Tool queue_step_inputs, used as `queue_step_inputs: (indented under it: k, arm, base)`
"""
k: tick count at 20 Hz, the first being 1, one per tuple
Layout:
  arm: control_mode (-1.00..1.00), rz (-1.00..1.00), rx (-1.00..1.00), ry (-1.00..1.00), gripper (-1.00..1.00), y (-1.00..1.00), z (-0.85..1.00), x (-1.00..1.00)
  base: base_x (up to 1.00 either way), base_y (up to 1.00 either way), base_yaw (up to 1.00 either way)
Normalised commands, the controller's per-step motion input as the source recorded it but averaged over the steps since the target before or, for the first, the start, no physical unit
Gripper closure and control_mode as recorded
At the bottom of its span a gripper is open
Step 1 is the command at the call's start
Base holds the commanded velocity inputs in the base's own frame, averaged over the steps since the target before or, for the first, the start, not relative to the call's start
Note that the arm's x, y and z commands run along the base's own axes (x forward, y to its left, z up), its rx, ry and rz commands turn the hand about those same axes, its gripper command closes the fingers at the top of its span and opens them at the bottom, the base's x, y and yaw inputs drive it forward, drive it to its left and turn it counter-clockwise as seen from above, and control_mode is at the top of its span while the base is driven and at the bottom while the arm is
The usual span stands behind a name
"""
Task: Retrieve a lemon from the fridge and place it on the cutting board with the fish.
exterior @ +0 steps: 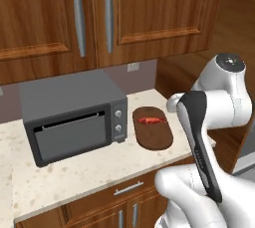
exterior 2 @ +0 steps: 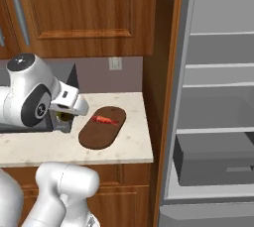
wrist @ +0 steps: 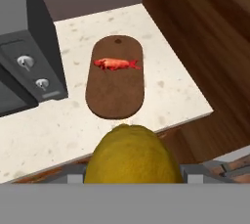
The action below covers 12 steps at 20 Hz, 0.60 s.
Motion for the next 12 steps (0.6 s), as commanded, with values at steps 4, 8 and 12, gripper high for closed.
queue_step_inputs:
  k: [4, 8, 12]
  arm:
    - [-1.00, 0.00, 0.00, 0.16, 1.00, 0.00, -0.61, 0.41]
    - [-1.00, 0.00, 0.00, 0.13, 1.00, 0.00, -0.68, 0.18]
    - [-1.00, 0.00, -0.01, 0.11, 1.00, 0.00, -0.65, 0.11]
  base:
    - [0.00, 0.00, 0.00]
    - [0.00, 0.00, 0.00]
    - [0.00, 0.00, 0.00]
